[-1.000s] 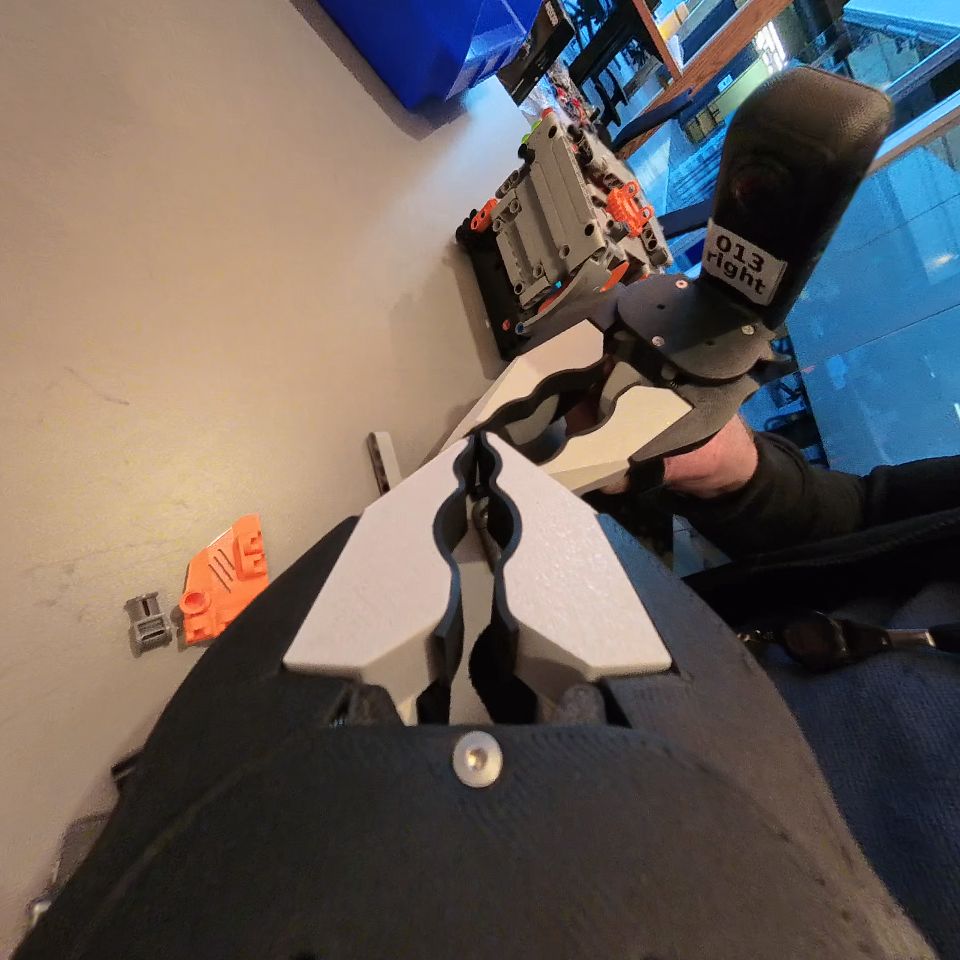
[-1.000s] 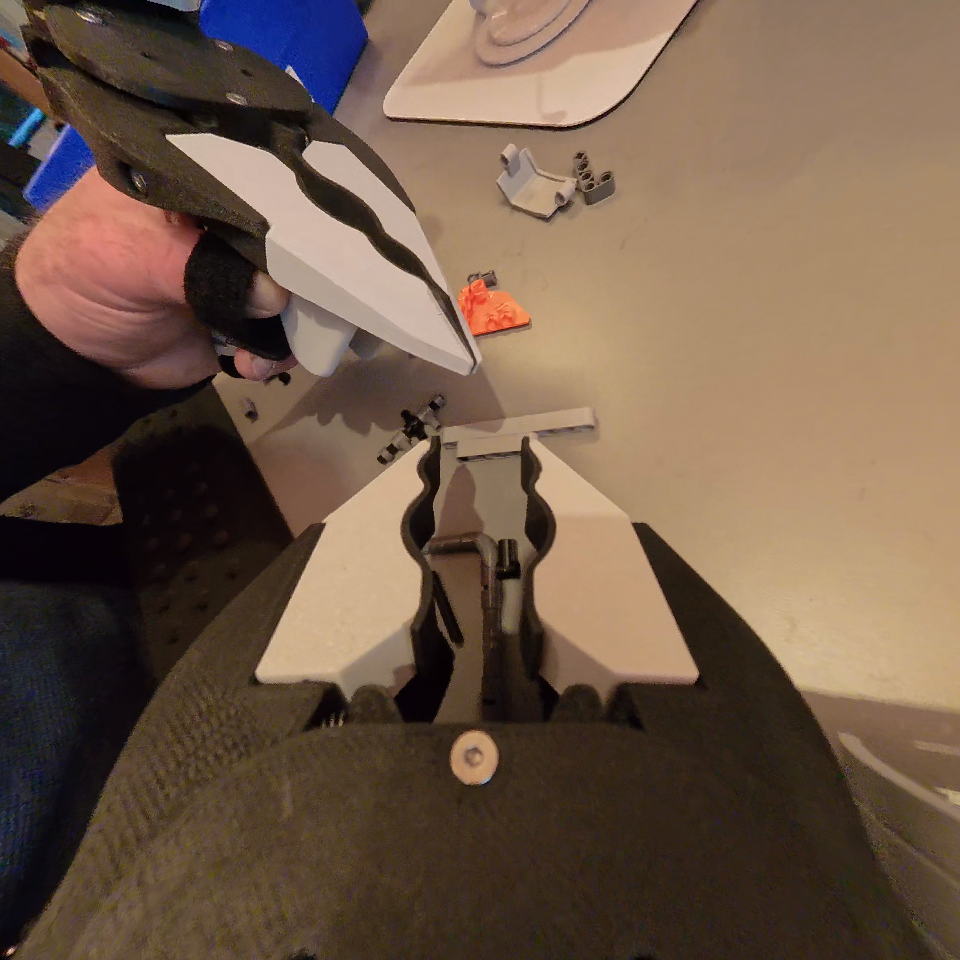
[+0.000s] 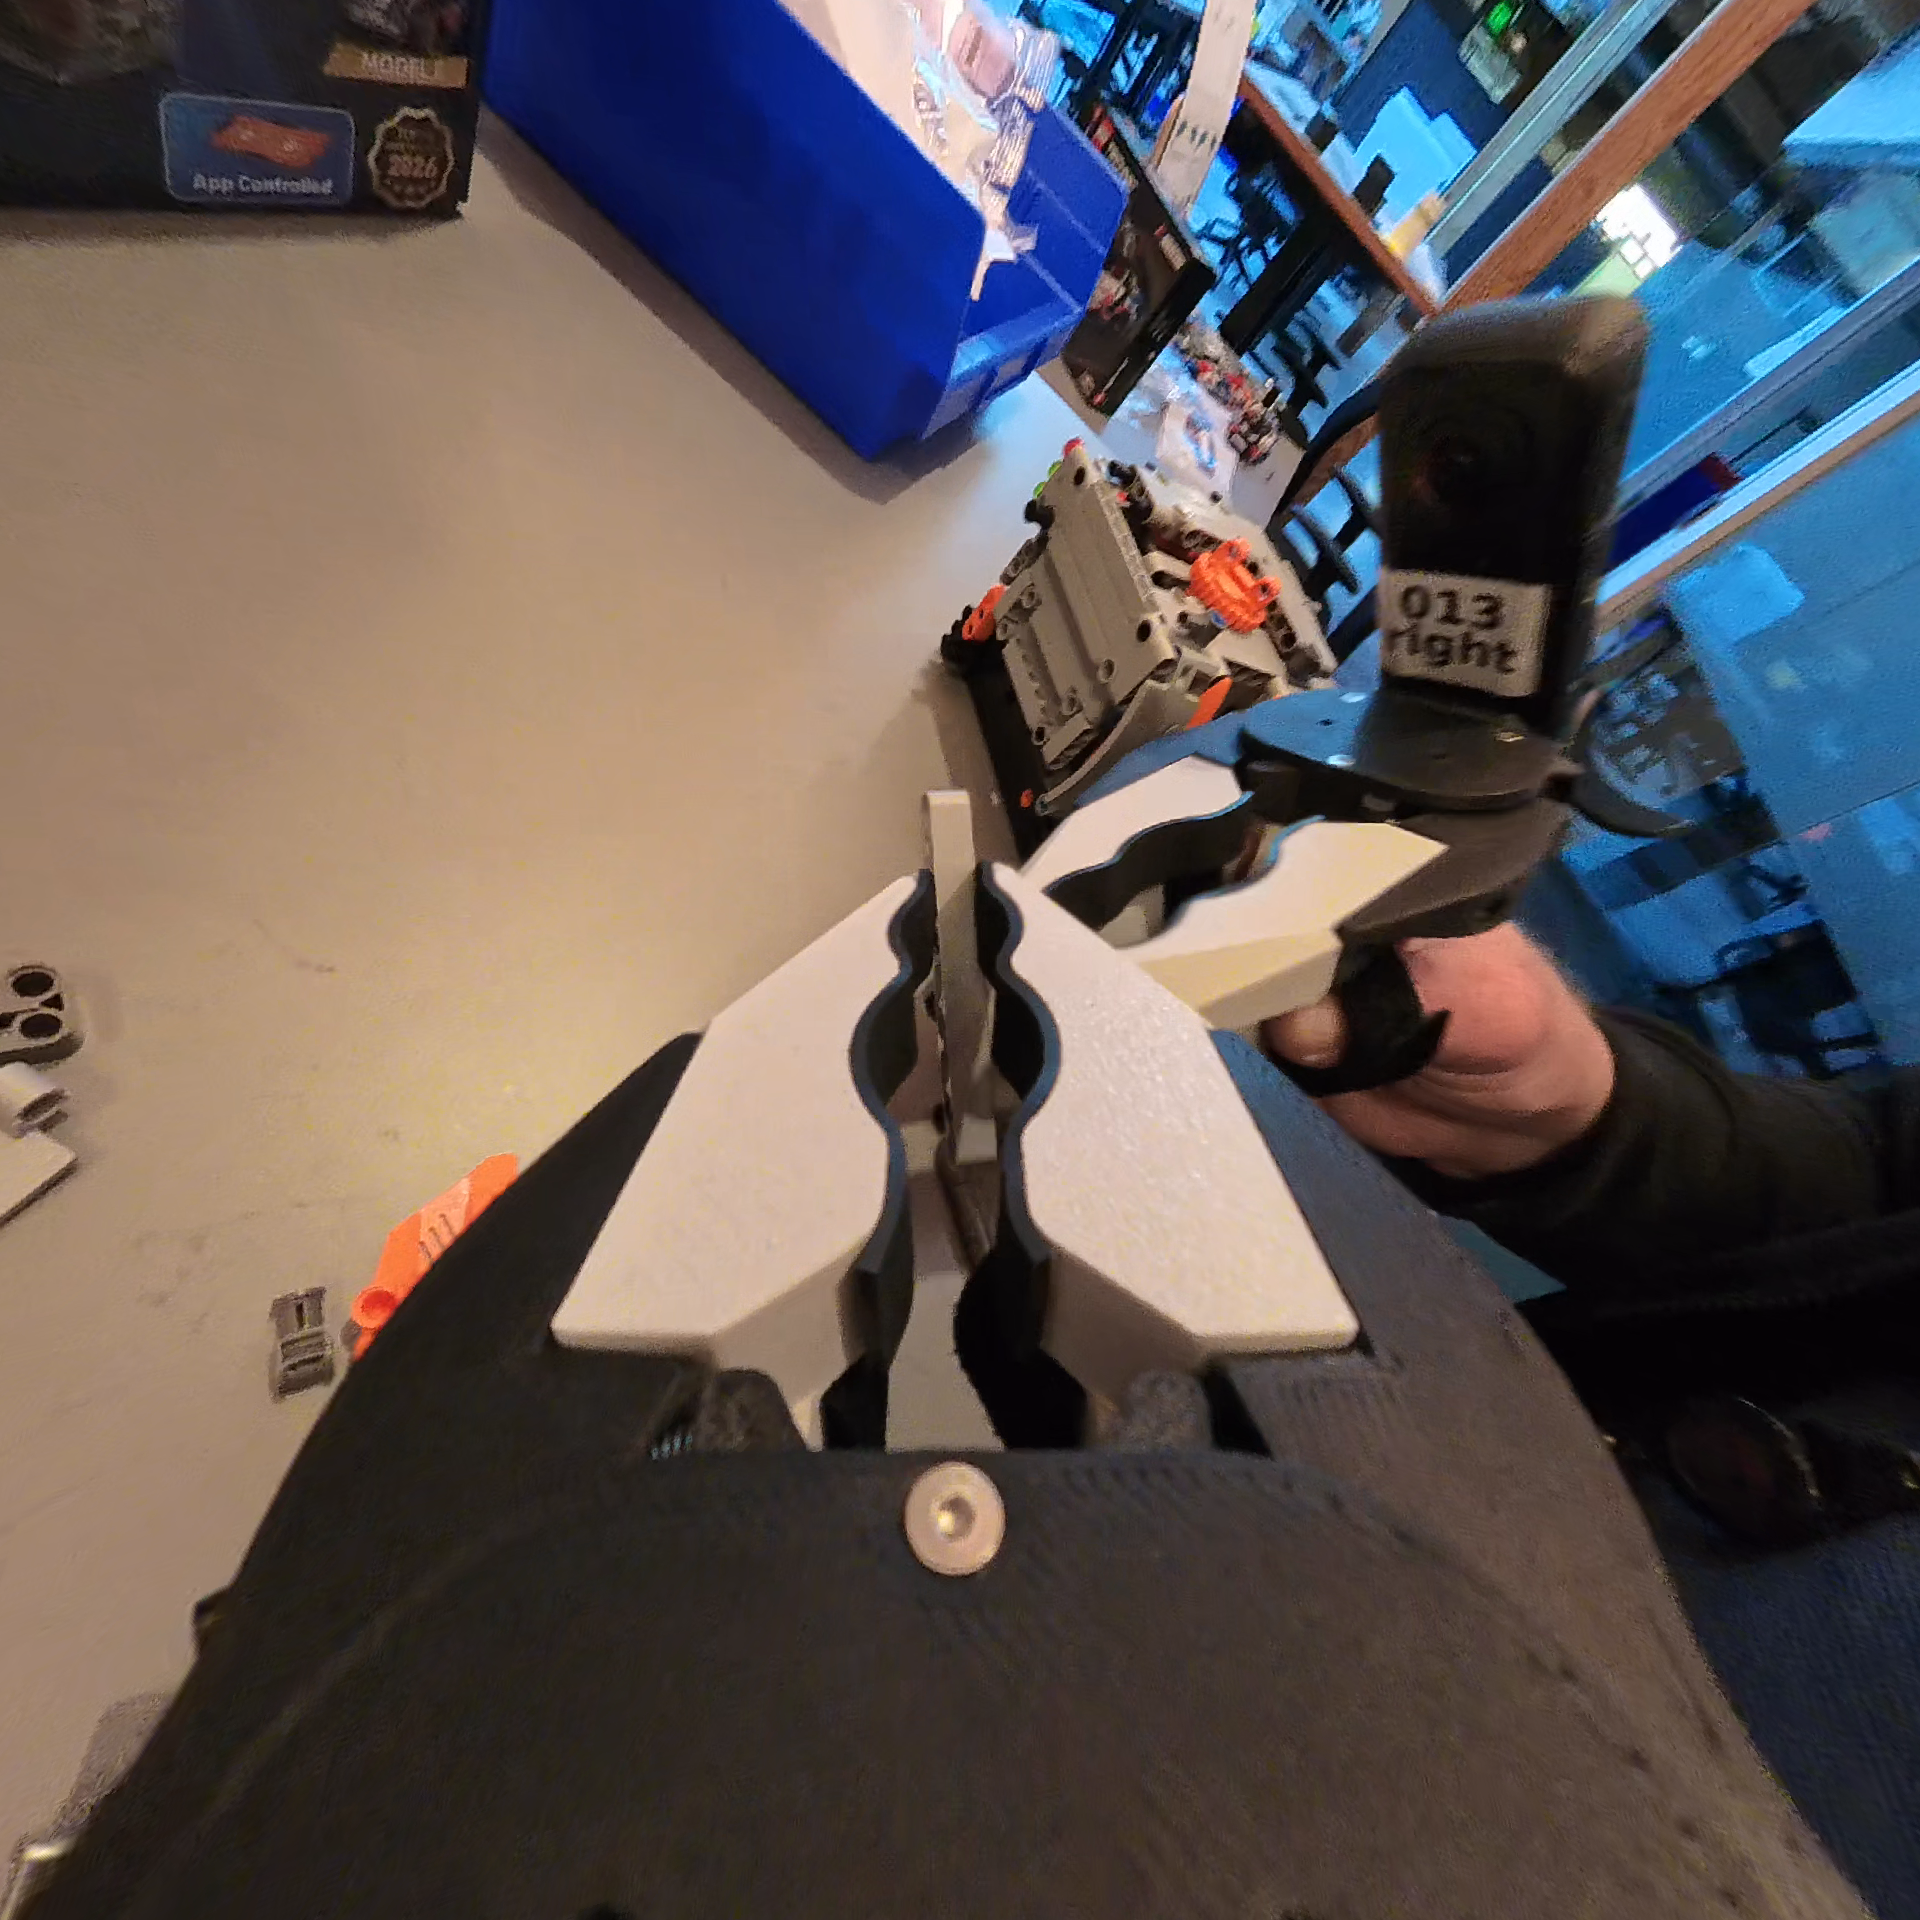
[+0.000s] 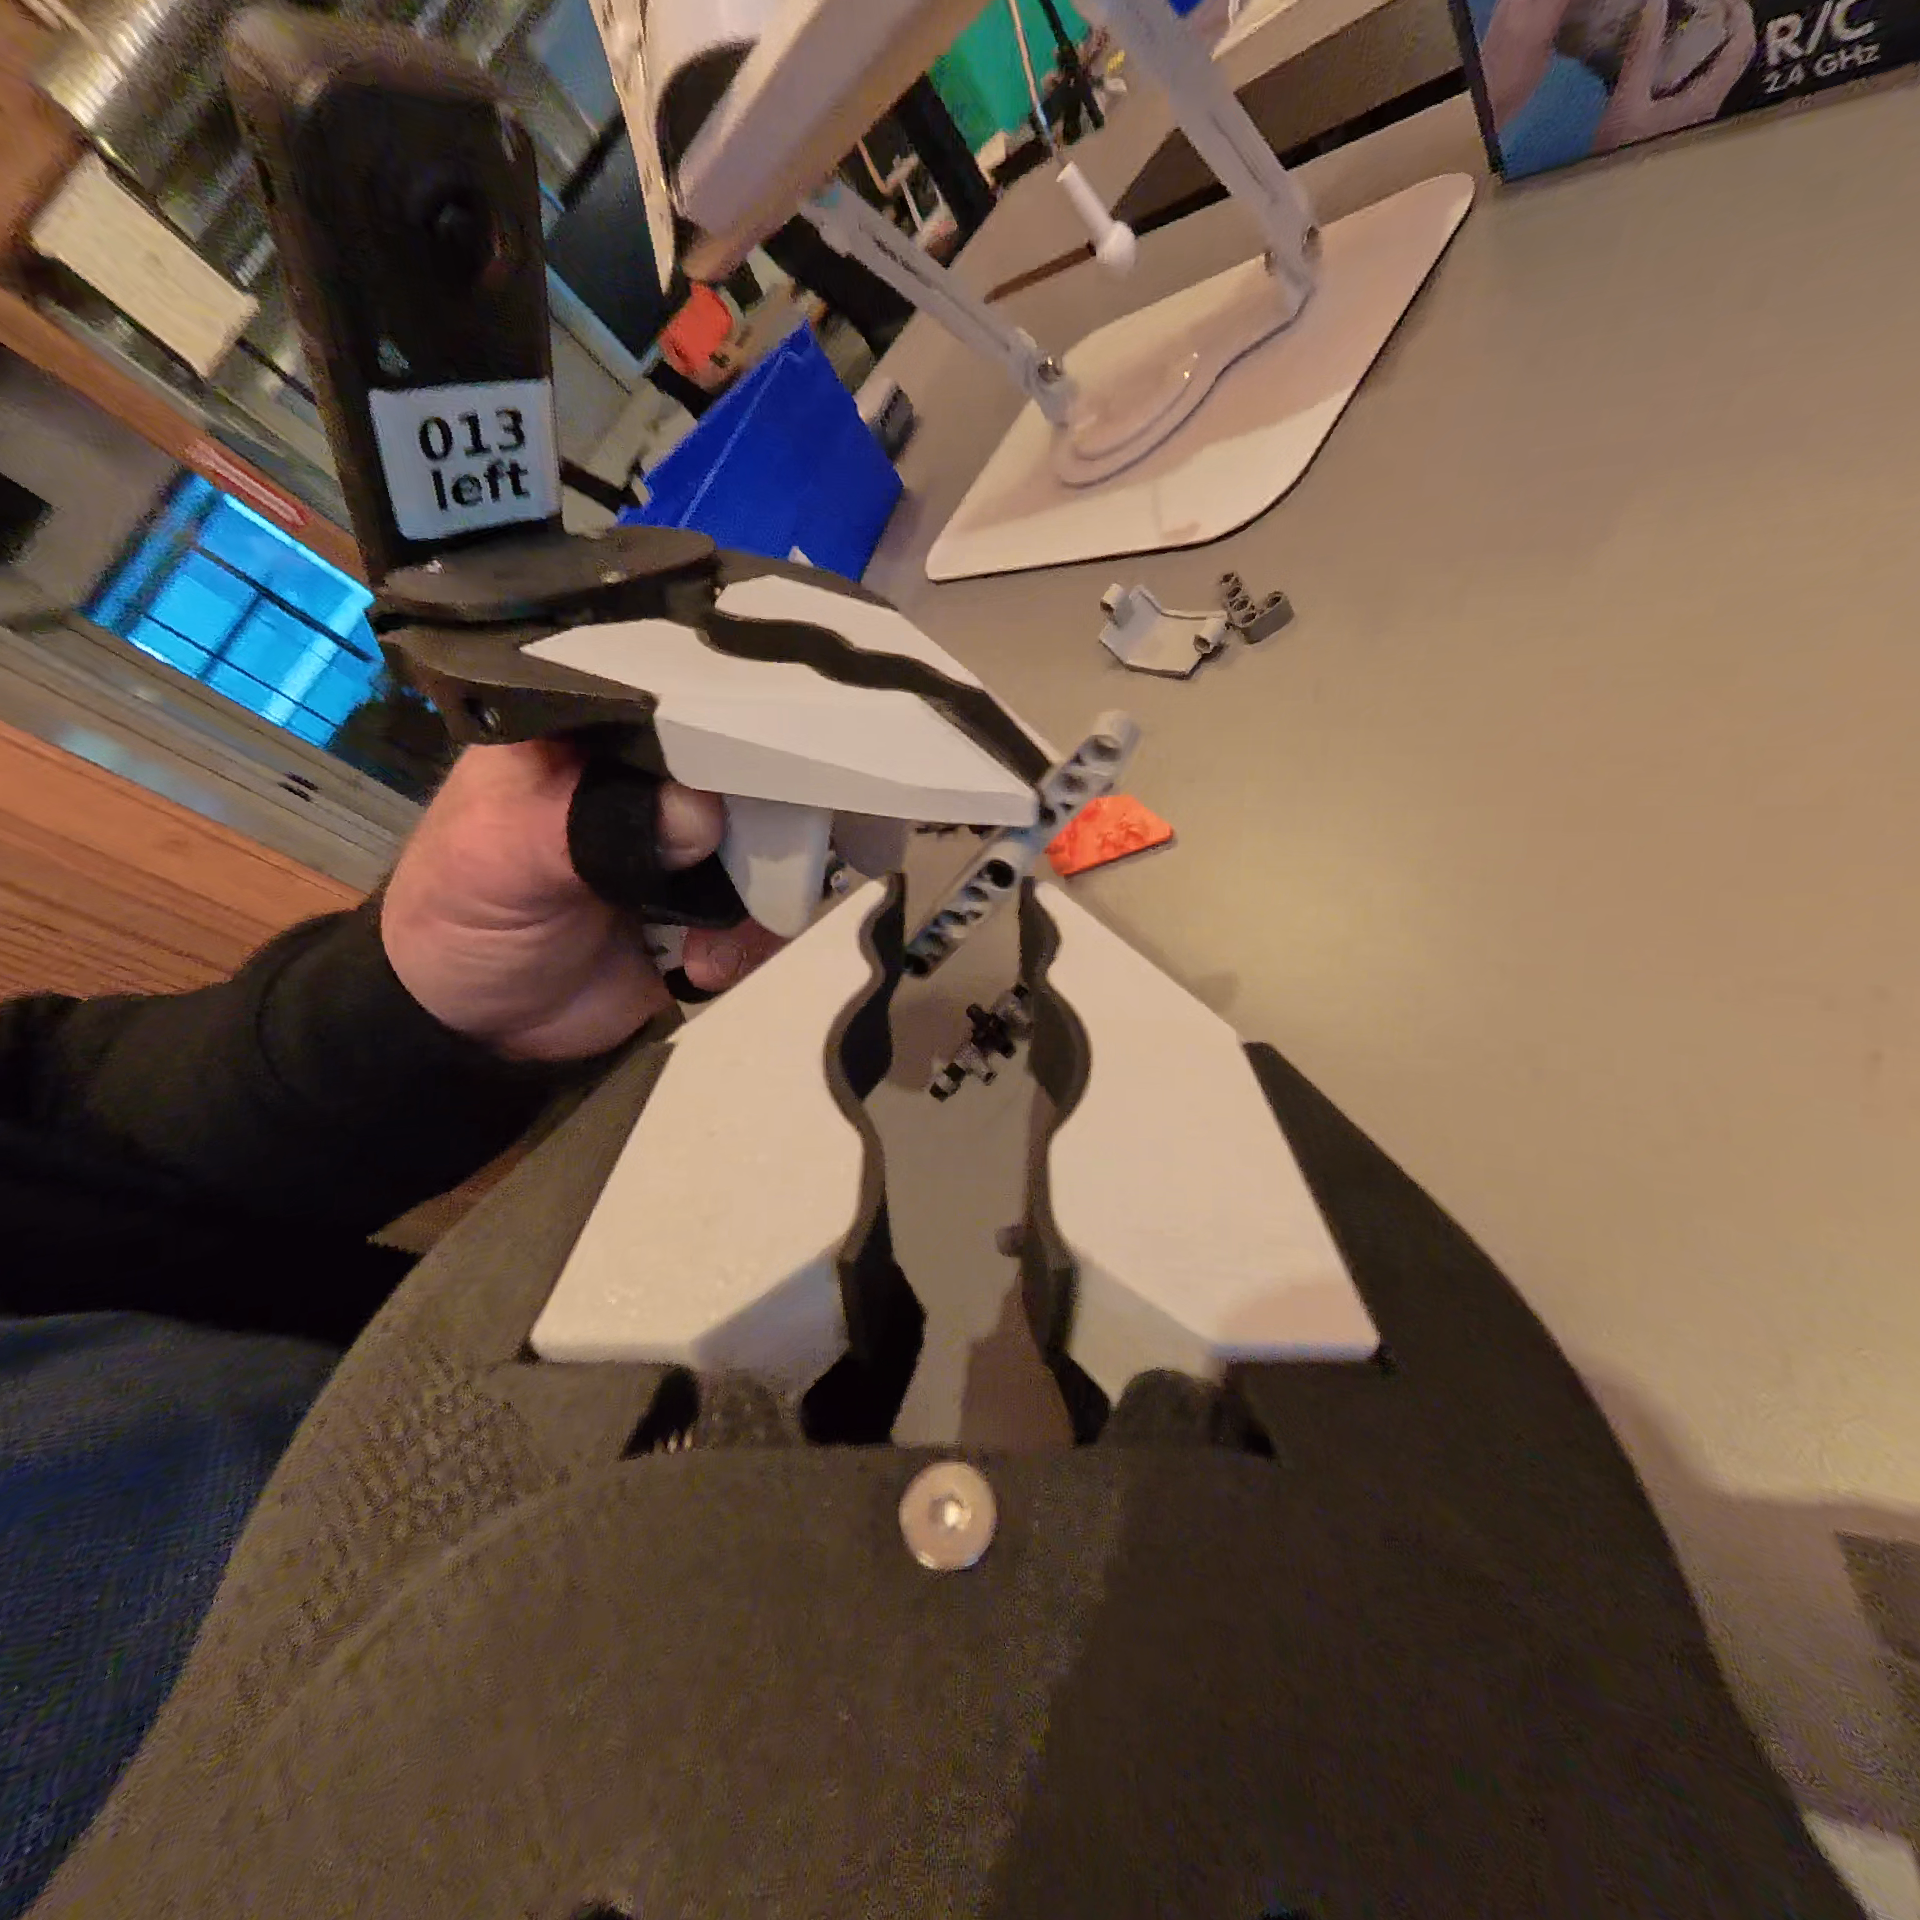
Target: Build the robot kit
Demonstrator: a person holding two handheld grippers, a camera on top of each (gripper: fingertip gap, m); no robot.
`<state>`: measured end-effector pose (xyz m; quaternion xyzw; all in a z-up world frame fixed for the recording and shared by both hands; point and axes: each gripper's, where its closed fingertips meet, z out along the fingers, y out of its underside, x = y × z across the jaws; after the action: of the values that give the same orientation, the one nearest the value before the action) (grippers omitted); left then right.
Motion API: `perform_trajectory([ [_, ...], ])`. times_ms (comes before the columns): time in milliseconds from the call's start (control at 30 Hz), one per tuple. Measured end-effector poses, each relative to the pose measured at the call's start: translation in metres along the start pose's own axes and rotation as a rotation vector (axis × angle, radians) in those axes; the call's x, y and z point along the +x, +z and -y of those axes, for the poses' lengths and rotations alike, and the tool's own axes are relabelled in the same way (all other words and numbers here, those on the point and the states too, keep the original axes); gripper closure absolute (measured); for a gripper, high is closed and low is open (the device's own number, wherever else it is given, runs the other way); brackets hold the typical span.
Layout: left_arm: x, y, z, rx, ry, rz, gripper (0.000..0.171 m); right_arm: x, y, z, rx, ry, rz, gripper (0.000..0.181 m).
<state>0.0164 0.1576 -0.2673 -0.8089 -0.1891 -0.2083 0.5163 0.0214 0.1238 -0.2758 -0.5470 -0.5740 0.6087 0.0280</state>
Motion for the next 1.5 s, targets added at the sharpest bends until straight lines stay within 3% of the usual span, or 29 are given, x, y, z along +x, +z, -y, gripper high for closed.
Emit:
perform_trajectory([
  [167,0.003,-0.009,0.005,0.065,-0.025,-0.015,0.167,-0.004,-0.001,0.005,0.055,0.013,0.033,0.173],
  [333,0.011,-0.027,0.001,0.043,-0.038,-0.101,0.160,-0.003,-0.007,-0.004,-0.001,-0.030,0.028,0.177],
  [400,0.004,-0.038,-0.016,-0.065,-0.004,-0.075,0.151,-0.002,-0.011,-0.013,-0.046,-0.058,0.012,0.177],
  [567,-0.032,-0.056,-0.077,-0.418,0.197,0.107,0.154,-0.001,-0.012,-0.027,-0.110,-0.064,0.006,0.177],
  [700,-0.034,-0.047,-0.094,-0.501,0.119,0.145,0.150,0.000,-0.009,-0.029,-0.124,-0.055,0.013,0.177],
  [767,-0.035,-0.044,-0.103,-0.540,0.139,0.163,0.157,0.000,-0.010,-0.028,-0.115,-0.049,0.017,0.177],
  [900,-0.039,-0.042,-0.107,-0.557,0.210,0.174,0.164,-0.001,-0.009,-0.029,-0.123,-0.056,0.025,0.177],
  [1133,-0.039,-0.037,-0.105,-0.542,0.139,0.162,0.153,-0.002,-0.009,-0.030,-0.128,-0.049,0.035,0.177],
  [1500,-0.029,-0.039,-0.114,-0.568,0.145,0.100,0.163,-0.003,-0.011,-0.029,-0.121,-0.038,0.059,0.177],
])
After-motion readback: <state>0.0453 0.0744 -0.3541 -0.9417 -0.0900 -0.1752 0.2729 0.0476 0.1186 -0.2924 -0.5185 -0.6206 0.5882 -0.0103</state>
